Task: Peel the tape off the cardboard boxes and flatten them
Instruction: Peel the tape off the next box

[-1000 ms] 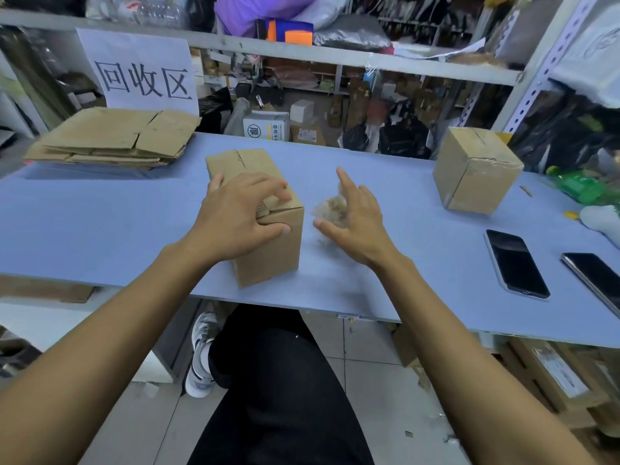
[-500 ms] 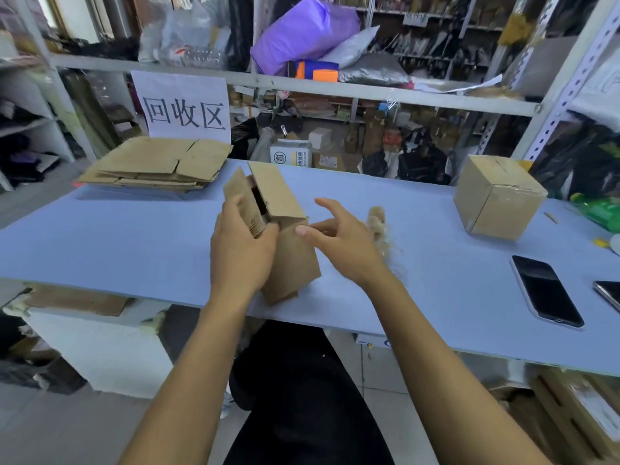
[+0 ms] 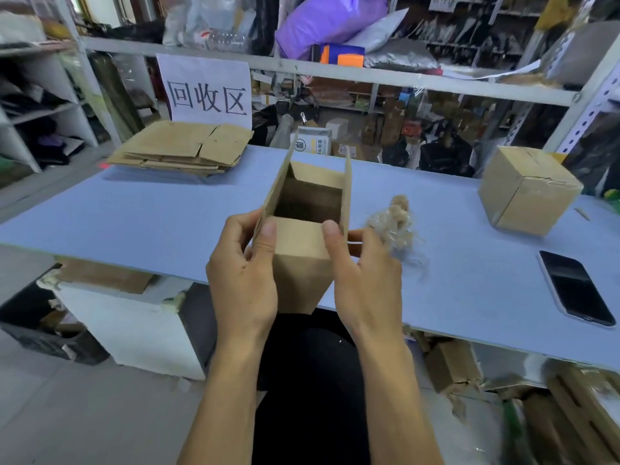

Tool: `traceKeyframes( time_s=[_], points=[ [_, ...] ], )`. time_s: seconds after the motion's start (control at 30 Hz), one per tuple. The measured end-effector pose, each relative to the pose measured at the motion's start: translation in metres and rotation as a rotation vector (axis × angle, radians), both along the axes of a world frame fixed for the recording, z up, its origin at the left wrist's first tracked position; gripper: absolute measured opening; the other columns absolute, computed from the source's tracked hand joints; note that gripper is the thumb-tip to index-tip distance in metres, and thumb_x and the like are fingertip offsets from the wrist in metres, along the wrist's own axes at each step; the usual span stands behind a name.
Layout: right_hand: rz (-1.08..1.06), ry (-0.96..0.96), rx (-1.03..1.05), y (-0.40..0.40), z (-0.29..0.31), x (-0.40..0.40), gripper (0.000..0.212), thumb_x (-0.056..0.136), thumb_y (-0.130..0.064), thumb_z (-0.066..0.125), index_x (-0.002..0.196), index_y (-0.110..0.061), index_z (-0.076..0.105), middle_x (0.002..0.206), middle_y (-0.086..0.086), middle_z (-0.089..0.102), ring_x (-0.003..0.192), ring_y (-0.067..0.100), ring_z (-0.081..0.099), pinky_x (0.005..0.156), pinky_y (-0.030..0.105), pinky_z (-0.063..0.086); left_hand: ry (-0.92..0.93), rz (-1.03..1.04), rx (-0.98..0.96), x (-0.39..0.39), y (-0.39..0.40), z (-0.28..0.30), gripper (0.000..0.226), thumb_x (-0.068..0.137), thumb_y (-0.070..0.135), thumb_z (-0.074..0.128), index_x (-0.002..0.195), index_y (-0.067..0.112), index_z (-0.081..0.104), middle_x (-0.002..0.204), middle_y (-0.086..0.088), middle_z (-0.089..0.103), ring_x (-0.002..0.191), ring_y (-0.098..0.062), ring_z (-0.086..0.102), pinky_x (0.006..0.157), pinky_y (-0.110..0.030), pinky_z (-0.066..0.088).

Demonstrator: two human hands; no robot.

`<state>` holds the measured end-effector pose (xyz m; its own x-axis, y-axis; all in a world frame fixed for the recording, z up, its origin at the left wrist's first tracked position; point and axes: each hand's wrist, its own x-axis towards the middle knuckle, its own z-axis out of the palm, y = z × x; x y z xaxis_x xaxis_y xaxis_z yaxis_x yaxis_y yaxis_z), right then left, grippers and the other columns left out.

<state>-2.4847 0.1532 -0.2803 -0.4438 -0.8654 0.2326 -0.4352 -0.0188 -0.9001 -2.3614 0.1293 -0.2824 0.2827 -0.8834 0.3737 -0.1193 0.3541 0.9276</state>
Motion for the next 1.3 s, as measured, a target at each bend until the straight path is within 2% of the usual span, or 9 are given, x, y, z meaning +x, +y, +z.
traceKeyframes(
  time_s=[0.13,0.23,0.4,0.63,0.8,0.9,1.03,1.17,1.3],
  points=[
    [0.004,-0.022,-0.076,0.008,-0.007,0.003,0.058,0.1,-0.059,0.034,0.15,-0.03,0.034,0.054,-0.007,0.056,0.061,0.007,0.058,0.07,0.019,0.048,-0.031,0.013,0.016,0.002,0.001,-0.005,0.017,0.101,0.032,0.056,0.103,0.017,0.063,0.09,0.006,0.066,0.086,0.004,0.056,0.08,-0.014,0.045],
    [0.102,-0.061,-0.086,0.009,-0.012,0.001,0.065,0.102,-0.035,0.042,0.15,-0.062,0.006,0.067,0.01,0.065,0.065,0.023,0.063,0.076,0.045,0.059,-0.146,-0.001,0.139,0.001,-0.006,-0.009,0.038,0.101,0.052,0.046,0.128,0.03,0.062,0.124,0.012,0.065,0.12,-0.006,0.055,0.108,-0.038,0.043],
    [0.275,-0.015,-0.11,0.013,-0.015,0.003,0.058,0.101,-0.023,0.052,0.149,-0.047,0.031,0.054,-0.012,0.051,0.055,0.007,0.051,0.074,0.034,0.058,-0.146,-0.081,0.342,0.009,-0.005,0.0,0.083,0.076,0.09,0.038,0.146,0.045,0.033,0.152,-0.001,0.037,0.142,-0.026,0.034,0.116,-0.051,0.031],
    [0.305,0.099,-0.285,0.01,-0.024,0.021,0.04,0.096,-0.046,0.053,0.125,-0.021,0.063,0.102,-0.014,0.07,0.103,0.002,0.066,0.084,0.016,0.051,-0.066,0.144,0.373,0.024,-0.002,0.0,0.118,0.055,0.065,0.085,0.147,0.029,0.019,0.15,-0.007,0.029,0.131,-0.029,0.043,0.103,-0.043,0.044],
    [0.256,0.14,-0.406,0.002,-0.032,0.014,0.033,0.102,-0.032,0.049,0.097,-0.016,0.078,0.086,-0.011,0.071,0.087,0.014,0.068,0.072,0.036,0.054,-0.15,0.191,0.343,0.037,-0.017,-0.006,0.098,0.069,0.041,0.085,0.143,0.026,0.023,0.135,-0.007,0.051,0.102,-0.019,0.051,0.08,-0.033,0.038],
    [0.087,0.151,-0.406,0.002,-0.033,0.005,0.032,0.097,-0.037,0.058,0.085,-0.017,0.079,0.079,-0.01,0.061,0.08,0.014,0.062,0.068,0.026,0.047,-0.172,0.17,0.334,0.045,-0.023,-0.014,0.074,0.073,0.035,0.075,0.133,0.029,0.031,0.112,0.0,0.062,0.102,-0.026,0.06,0.076,-0.036,0.045],
    [-0.151,0.133,-0.205,-0.01,-0.02,-0.014,0.02,0.091,-0.036,0.069,0.108,-0.026,0.073,0.104,-0.006,0.057,0.107,0.017,0.055,0.089,0.026,0.044,-0.193,0.108,0.309,0.049,-0.026,-0.014,0.053,0.079,0.028,0.072,0.121,0.032,0.04,0.094,0.016,0.06,0.089,-0.011,0.061,0.067,-0.029,0.044],
    [0.153,0.065,0.253,-0.041,0.012,-0.044,0.051,0.086,-0.043,0.073,0.132,-0.026,0.059,0.121,-0.004,0.062,0.115,0.013,0.059,0.097,0.033,0.048,-0.215,-0.011,0.371,0.058,-0.048,-0.006,0.064,0.069,0.04,0.086,0.118,0.027,0.047,0.097,0.014,0.066,0.093,-0.012,0.065,0.077,-0.034,0.052],
    [0.287,0.125,0.444,-0.07,0.026,-0.046,0.041,0.078,-0.044,0.081,0.106,-0.018,0.064,0.101,0.001,0.072,0.09,0.022,0.072,0.087,0.04,0.056,-0.413,-0.122,0.455,0.058,-0.069,0.014,0.079,0.052,0.062,0.085,0.113,0.024,0.052,0.084,0.002,0.074,0.087,-0.02,0.07,0.08,-0.042,0.059]
  ],
)
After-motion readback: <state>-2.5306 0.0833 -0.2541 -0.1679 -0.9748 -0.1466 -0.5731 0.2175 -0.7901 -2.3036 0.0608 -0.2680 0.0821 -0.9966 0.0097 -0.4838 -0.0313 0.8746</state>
